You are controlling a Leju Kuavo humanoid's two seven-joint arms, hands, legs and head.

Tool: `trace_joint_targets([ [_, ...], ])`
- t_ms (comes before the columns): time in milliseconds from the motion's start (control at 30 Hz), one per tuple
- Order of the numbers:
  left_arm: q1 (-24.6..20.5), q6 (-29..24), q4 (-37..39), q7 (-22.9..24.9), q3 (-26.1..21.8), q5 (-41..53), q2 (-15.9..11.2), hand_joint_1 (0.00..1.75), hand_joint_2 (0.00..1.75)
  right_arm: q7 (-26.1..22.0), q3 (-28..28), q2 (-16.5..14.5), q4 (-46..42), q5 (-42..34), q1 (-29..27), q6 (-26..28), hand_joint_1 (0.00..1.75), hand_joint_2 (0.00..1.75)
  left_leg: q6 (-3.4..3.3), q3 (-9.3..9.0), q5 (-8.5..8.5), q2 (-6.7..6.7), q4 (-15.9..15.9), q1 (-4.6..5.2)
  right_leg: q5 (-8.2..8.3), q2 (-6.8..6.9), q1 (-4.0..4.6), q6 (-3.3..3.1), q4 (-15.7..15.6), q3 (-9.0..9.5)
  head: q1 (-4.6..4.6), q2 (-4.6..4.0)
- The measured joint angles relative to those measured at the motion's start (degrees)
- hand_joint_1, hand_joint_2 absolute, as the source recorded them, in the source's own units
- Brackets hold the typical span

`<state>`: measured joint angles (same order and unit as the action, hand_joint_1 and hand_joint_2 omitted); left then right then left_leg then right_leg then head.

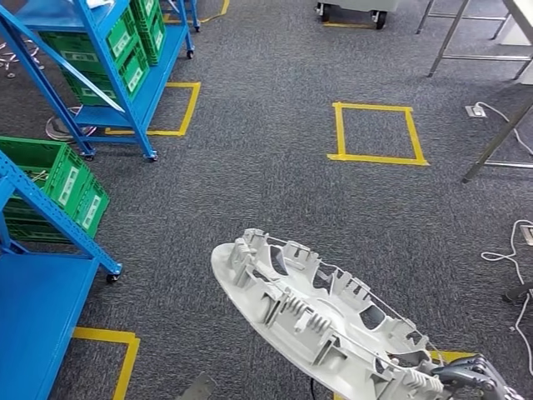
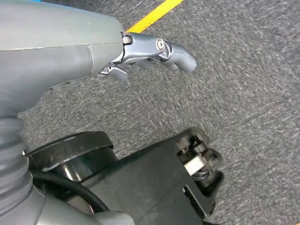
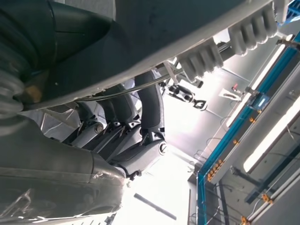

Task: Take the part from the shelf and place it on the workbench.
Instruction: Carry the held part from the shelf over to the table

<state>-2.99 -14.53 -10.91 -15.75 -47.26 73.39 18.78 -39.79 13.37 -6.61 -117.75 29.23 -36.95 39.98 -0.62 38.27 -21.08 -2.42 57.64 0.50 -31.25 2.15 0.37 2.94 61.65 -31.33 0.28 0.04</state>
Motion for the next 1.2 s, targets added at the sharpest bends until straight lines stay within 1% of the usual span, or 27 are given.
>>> trace_joint_targets([
  [67,0.0,0.1,0.0,0.1,0.0,0.0,0.0,0.0,1.75,0.0,-0.2,0.0,-0.2,0.0,-0.1,0.0,1.75,1.75,0.38,-0.2,0.1,-0.48,0.1,0.19,1.94,0.96,0.06,-0.11,-2.9,0.69,-0.02,0.0],
  [167,0.0,0.1,0.0,0.2,0.0,0.1,0.0,0.0,1.75,-0.1,-0.4,0.0,-0.5,0.0,-0.2,0.0,1.75,1.75,1.25,-0.35,-0.1,-0.96,0.2,0.01,2.87,-0.69,0.09,-1.29,-2.8,0.26,-0.04,0.0],
  [200,0.0,0.1,0.0,0.2,0.0,0.1,0.0,0.0,1.75,-0.1,-0.5,-0.1,-0.6,0.0,-0.3,0.0,1.75,1.75,1.58,-0.11,-1.3,-0.46,1.1,-0.08,3.31,-1.22,0.01,-1.79,-2.9,0.15,-0.08,0.0],
  [267,0.1,0.1,0.0,0.3,0.0,0.1,-0.1,0.0,1.75,-0.1,-0.5,-0.2,-0.8,0.0,-0.3,0.0,1.75,1.75,2.08,1.47,-5.85,1.12,6.4,-0.2,4.18,-2.3,-0.1,-2.52,-3.0,-0.34,-0.18,0.0],
  [333,0.0,0.1,0.0,0.3,0.0,0.1,-0.1,0.0,1.75,-0.1,-0.5,-0.3,-0.9,-0.1,-0.3,0.0,1.75,1.75,2.11,3.46,-10.29,1.8,13.7,-0.19,5.03,-3.51,-0.05,-2.77,-3.0,-1.34,-0.22,0.0],
  [367,0.0,0.1,0.0,0.3,0.0,0.1,-0.1,0.0,1.75,-0.1,-0.5,-0.3,-0.9,-0.1,-0.3,0.0,1.75,1.75,1.96,3.55,-11.23,1.95,15.5,-0.16,5.48,-4.2,0.0,-2.79,-2.9,-1.9,-0.23,0.0],
  [400,0.0,0.1,0.0,0.3,0.0,0.1,-0.1,0.0,1.75,-0.1,-0.5,-0.3,-0.9,0.0,-0.4,0.0,1.75,1.75,1.68,2.61,-11.13,2.12,15.3,-0.11,5.95,-4.92,0.04,-2.74,-2.9,-2.47,-0.23,0.0],
  [433,0.0,0.1,0.0,0.4,0.0,0.1,-0.1,0.0,1.75,-0.1,-0.5,-0.3,-0.9,0.0,-0.4,0.0,1.75,1.75,1.29,0.58,-10.21,2.42,12.9,-0.02,6.42,-5.67,0.05,-2.66,-2.9,-3.03,-0.23,0.0],
  [500,0.0,0.1,0.0,0.4,0.1,0.1,-0.2,0.0,1.75,-0.1,-0.5,-0.3,-1.0,0.0,-0.4,0.0,1.75,1.75,0.13,-5.19,-8.03,4.64,4.8,0.27,7.35,-7.13,-0.04,-2.32,-2.9,-4.0,-0.22,0.0],
  [533,0.0,0.1,0.0,0.4,0.1,0.1,-0.2,0.0,1.75,-0.1,-0.5,-0.3,-1.0,0.0,-0.4,0.0,1.75,1.75,-0.31,-7.38,-7.32,5.67,1.5,0.43,7.81,-7.7,-0.17,-2.02,-2.9,-4.41,-0.24,0.0],
  [567,-0.1,0.1,0.0,0.4,0.1,0.1,-0.2,0.0,1.75,-0.1,-0.5,-0.3,-1.1,0.0,-0.5,0.0,1.75,1.75,-0.67,-8.67,-6.95,6.52,-0.6,0.61,8.26,-8.2,-0.39,-1.65,-3.0,-4.74,-0.24,0.0],
  [600,-0.1,0.1,0.0,0.5,0.1,0.1,-0.2,0.0,1.75,-0.1,-0.5,-0.4,-1.1,0.0,-0.5,0.0,1.75,1.75,-0.92,-9.03,-6.72,6.71,-1.4,0.8,8.73,-8.62,-0.63,-1.23,-3.1,-5.0,-0.28,0.0],
  [667,-0.3,0.1,0.0,0.5,0.1,0.1,-0.1,0.0,1.75,-0.1,-0.5,-0.4,-1.2,0.0,-0.8,0.0,1.75,1.75,-1.19,-8.96,-5.39,5.48,-2.5,1.01,9.46,-8.97,-0.97,-0.56,-3.6,-5.43,-0.28,0.0],
  [700,-0.3,0.1,0.0,0.6,0.1,0.1,0.0,0.0,1.75,-0.1,-0.5,-0.5,-1.2,0.0,-0.9,0.0,1.75,1.75,-1.39,-8.99,-4.58,4.78,-3.4,0.96,8.86,-8.09,-0.91,-0.36,-3.3,-5.86,-0.27,0.0],
  [733,-0.3,0.1,0.0,0.6,0.1,0.1,0.0,0.0,1.75,-0.1,-0.5,-0.5,-1.2,0.0,-0.9,0.0,1.75,1.75,-1.5,-8.96,-3.78,3.91,-4.3,0.84,7.27,-6.75,-0.83,-0.14,-1.9,-6.57,-0.25,0.0],
  [800,-0.2,0.2,0.0,0.6,0.1,0.1,0.0,0.0,1.75,-0.1,-0.5,-0.5,-1.3,-0.1,-0.9,0.0,1.75,1.75,-1.47,-8.6,-2.87,2.14,-5.2,0.59,2.36,-3.84,-0.94,0.46,4.1,-8.49,-0.2,0.0],
  [833,-0.2,0.2,0.0,0.6,0.0,0.1,0.0,0.0,1.75,-0.1,-0.5,-0.5,-1.3,-0.1,-0.8,0.0,1.75,1.75,-1.26,-8.34,-2.63,1.16,-5.2,0.45,0.5,-3.18,-1.23,0.92,7.5,-9.24,-0.21,0.0],
  [867,-0.2,0.3,0.0,0.6,0.0,0.1,0.0,0.0,1.75,-0.1,-0.6,-0.5,-1.3,-0.1,-0.8,0.0,1.75,1.75,-0.97,-8.08,-2.46,0.19,-5.1,0.23,-0.2,-2.83,-1.61,1.48,9.9,-9.42,-0.21,0.0],
  [900,-0.2,0.3,0.0,0.6,0.1,0.1,0.0,0.0,1.75,-0.1,-0.6,-0.5,-1.3,-0.1,-0.8,0.0,1.75,1.75,-0.59,-7.78,-2.28,-0.73,-5.0,-0.11,0.24,-2.55,-2.1,2.2,10.4,-8.76,-0.21,0.0],
  [933,-0.2,0.3,0.0,0.6,0.1,0.1,0.0,0.0,1.75,-0.1,-0.6,-0.5,-1.3,-0.1,-0.9,0.0,1.75,1.75,-0.09,-7.38,-2.17,-1.58,-4.7,-0.6,1.57,-2.13,-2.72,3.12,8.8,-7.09,-0.23,0.0],
  [967,-0.2,0.3,0.0,0.6,0.1,0.1,0.0,0.0,1.75,-0.1,-0.6,-0.5,-1.3,-0.2,-0.9,0.0,1.75,1.75,0.59,-6.86,-2.18,-2.32,-4.1,-1.2,2.99,-1.35,-3.49,4.32,5.4,-4.62,-0.21,0.0],
  [1000,-0.2,0.2,0.0,0.6,0.1,0.1,-0.2,0.0,1.75,-0.1,-0.6,-0.5,-1.3,-0.2,-0.8,0.0,1.75,1.75,1.36,-6.12,-2.34,-2.89,-3.2,-1.56,3.67,-0.43,-3.83,5.58,2.0,-2.17,-0.08,0.0],
  [1033,-0.2,0.2,0.0,0.6,0.1,0.1,-0.3,0.0,1.75,-0.1,-0.6,-0.5,-1.3,-0.3,-0.7,0.0,1.75,1.75,2.1,-5.51,-2.6,-3.27,-2.1,-1.84,3.96,0.1,-4.08,6.02,-0.3,-0.7,0.03,0.0],
  [1067,-0.2,0.2,0.0,0.6,0.1,0.1,-0.4,0.0,1.75,-0.1,-0.7,-0.5,-1.3,-0.3,-0.6,0.0,1.75,1.75,2.74,-4.99,-2.85,-3.49,-1.0,-1.93,3.61,0.31,-4.15,5.9,-1.3,-0.13,0.12,0.0],
  [1100,-0.2,0.1,0.0,0.7,0.1,0.1,-0.4,0.0,1.75,-0.1,-0.7,-0.5,-1.3,-0.4,-0.5,0.0,1.75,1.75,3.23,-4.6,-2.96,-3.59,-0.4,-1.88,3.2,-0.05,-4.05,5.27,-0.8,-0.55,0.1,0.0],
  [1133,-0.2,0.1,0.0,0.7,0.1,0.1,-0.3,0.0,1.75,-0.1,-0.7,-0.5,-1.3,-0.4,-0.5,0.0,1.75,1.75,3.63,-4.53,-2.97,-3.63,0.0,-1.95,3.2,-0.72,-4.26,4.34,0.1,-1.47,-0.06,0.0],
  [1200,-0.3,0.1,0.0,0.6,0.1,0.1,-0.2,0.0,1.75,-0.1,-0.6,-0.5,-1.3,-0.5,-0.5,0.0,1.75,1.75,4.13,-4.15,-4.08,-2.53,0.9,-2.13,3.09,-1.88,-4.27,3.11,1.1,-2.9,-0.62,0.0],
])
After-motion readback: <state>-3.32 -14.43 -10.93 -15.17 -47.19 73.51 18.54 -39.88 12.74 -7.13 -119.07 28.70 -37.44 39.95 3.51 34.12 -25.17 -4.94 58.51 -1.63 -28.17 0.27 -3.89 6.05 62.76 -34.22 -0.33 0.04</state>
